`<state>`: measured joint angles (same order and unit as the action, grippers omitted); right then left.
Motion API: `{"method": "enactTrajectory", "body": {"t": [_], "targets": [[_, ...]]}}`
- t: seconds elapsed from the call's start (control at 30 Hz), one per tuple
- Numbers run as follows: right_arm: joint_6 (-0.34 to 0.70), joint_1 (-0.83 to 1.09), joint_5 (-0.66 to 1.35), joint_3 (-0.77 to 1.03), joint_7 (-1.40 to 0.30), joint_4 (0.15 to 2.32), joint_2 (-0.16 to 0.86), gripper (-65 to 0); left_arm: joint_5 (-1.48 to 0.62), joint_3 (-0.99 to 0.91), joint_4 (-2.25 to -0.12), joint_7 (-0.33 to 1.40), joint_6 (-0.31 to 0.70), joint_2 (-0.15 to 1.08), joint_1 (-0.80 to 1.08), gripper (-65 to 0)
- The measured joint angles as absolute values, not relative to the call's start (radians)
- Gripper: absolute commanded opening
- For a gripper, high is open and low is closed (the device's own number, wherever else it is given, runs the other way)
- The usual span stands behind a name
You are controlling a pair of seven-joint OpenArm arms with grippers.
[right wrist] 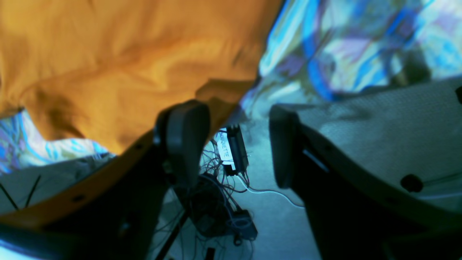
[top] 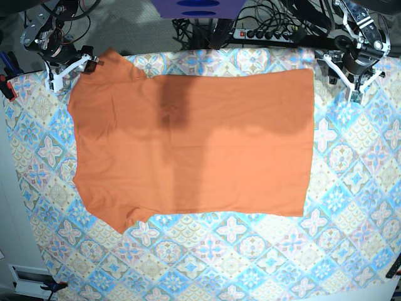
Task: Fold the T-shirt properly
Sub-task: 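Close both grippers on the shoulder edges of the shirt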
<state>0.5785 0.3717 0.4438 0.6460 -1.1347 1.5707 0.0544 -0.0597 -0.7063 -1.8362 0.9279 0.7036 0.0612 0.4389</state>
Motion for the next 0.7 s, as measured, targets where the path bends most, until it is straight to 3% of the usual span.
{"method": "enactTrajectory", "body": {"t": [0.17, 0.37, 0.7], "targets": [[0.575, 0.346, 0.423, 0.626, -1.183, 1.571, 0.063, -35.0, -0.060, -0.706, -1.836, 0.927, 0.704, 0.061, 0.440, -40.1], [0.583, 0.319, 0.455, 0.613, -1.126, 1.570, 0.053, -35.0, -0.060, -0.703, -1.836, 0.929, 0.704, 0.061, 0.423, -40.1], [0.580, 0.325, 0.450, 0.613, -1.134, 1.570, 0.056, -35.0, -0.059, -0.582, -1.793, 0.923, 0.694, 0.096, 0.392, -40.0]]}}
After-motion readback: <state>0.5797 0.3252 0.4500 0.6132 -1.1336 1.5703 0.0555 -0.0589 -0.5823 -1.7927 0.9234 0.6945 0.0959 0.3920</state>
